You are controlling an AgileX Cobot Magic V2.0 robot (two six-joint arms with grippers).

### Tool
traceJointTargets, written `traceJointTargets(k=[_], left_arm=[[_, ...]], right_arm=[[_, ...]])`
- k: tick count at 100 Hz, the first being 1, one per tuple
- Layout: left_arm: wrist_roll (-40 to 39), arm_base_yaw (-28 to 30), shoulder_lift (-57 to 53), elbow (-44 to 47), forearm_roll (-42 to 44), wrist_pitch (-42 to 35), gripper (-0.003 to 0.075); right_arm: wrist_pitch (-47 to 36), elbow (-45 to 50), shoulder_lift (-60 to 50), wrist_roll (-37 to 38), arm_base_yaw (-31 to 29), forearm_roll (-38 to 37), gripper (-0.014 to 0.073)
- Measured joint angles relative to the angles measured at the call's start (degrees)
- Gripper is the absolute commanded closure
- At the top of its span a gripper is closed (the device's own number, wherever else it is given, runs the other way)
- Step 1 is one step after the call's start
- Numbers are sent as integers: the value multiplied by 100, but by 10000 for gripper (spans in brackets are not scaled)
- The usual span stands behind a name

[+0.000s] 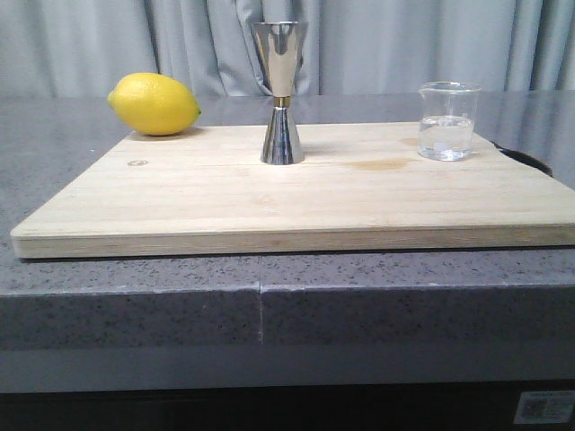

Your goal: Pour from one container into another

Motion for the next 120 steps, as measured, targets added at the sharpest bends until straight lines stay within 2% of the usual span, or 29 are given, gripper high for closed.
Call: traceJointTargets(k=[15, 37, 52, 63, 76, 90, 106, 120], left_arm=[[0, 0, 0, 0, 0, -261, 739], [0, 0, 0, 0, -734, -571, 739], [0, 0, 0, -37, -974, -479, 739], [0, 0, 0, -349, -1005, 0, 739], [0, 0, 120, -1111, -1005, 507, 739], [0, 0, 783, -2102, -1005, 927, 739], [32, 0, 1969, -3492, -1005, 1710, 739], [491, 0, 3291, -4901, -1005, 2670, 738]], right_arm=[[-322, 0, 0, 0, 0, 0, 666], [-432, 0, 0, 28, 0, 160, 666], [14, -42, 0, 83, 0, 529, 665], [441, -347, 0, 90, 0, 582, 666], [765, -912, 0, 90, 0, 592, 665], [1136, -1649, 457, 106, 0, 592, 665], [1442, -2585, 1347, 106, 0, 506, 666], [1935, -3703, 2446, 106, 0, 374, 666]])
